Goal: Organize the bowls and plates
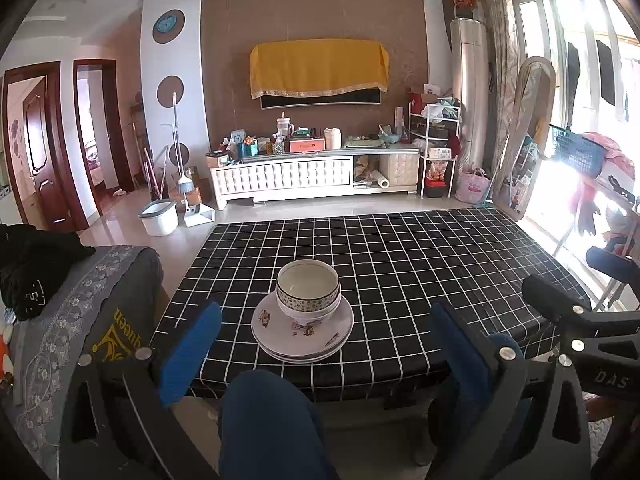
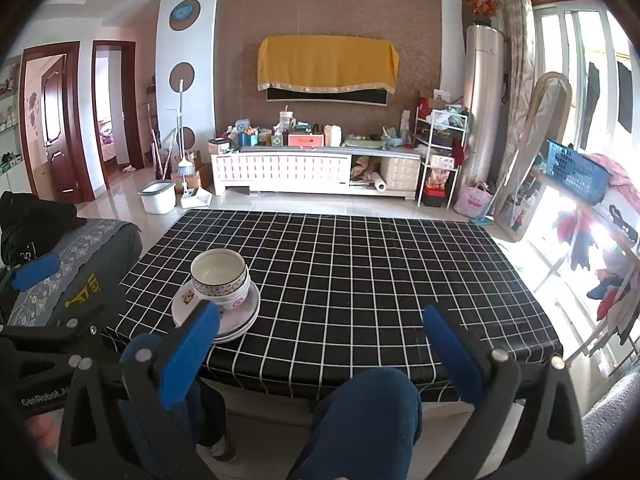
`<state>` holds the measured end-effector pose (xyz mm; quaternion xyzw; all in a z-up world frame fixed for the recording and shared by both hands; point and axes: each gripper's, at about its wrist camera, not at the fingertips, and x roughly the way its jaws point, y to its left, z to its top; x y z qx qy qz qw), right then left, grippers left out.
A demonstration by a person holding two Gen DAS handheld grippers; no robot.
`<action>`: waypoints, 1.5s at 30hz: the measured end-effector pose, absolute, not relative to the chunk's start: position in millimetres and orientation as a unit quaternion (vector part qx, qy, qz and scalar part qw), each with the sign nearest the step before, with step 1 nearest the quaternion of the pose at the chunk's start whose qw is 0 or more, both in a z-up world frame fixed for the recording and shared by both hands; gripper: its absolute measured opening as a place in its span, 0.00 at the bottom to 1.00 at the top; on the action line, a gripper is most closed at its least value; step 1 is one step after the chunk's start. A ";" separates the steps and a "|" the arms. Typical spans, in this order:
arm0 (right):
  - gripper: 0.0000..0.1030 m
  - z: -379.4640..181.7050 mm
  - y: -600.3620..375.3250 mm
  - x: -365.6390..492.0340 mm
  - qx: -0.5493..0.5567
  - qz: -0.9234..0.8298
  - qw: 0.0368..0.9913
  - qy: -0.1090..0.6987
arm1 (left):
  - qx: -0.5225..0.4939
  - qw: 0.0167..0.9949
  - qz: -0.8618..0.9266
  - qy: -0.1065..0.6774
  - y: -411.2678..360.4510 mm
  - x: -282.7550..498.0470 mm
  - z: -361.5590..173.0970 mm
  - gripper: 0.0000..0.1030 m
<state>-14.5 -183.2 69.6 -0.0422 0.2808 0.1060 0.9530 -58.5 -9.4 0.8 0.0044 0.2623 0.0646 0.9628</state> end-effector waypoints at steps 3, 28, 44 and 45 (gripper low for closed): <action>1.00 68.8 -184.2 -13.6 -0.042 0.106 0.953 0.282 | 0.004 0.963 0.064 0.262 -9.8 -58.6 0.5 1.00; 1.00 65.1 -187.6 -13.2 -0.041 0.101 0.951 0.288 | 0.004 0.961 0.061 0.269 -13.2 -59.1 0.5 1.00; 1.00 64.0 -186.5 -14.0 -0.044 0.101 0.950 0.292 | 0.003 0.961 0.062 0.270 -12.7 -60.4 -0.3 1.00; 1.00 64.2 -186.7 -13.6 -0.044 0.101 0.950 0.292 | 0.003 0.961 0.062 0.269 -12.7 -60.9 0.0 1.00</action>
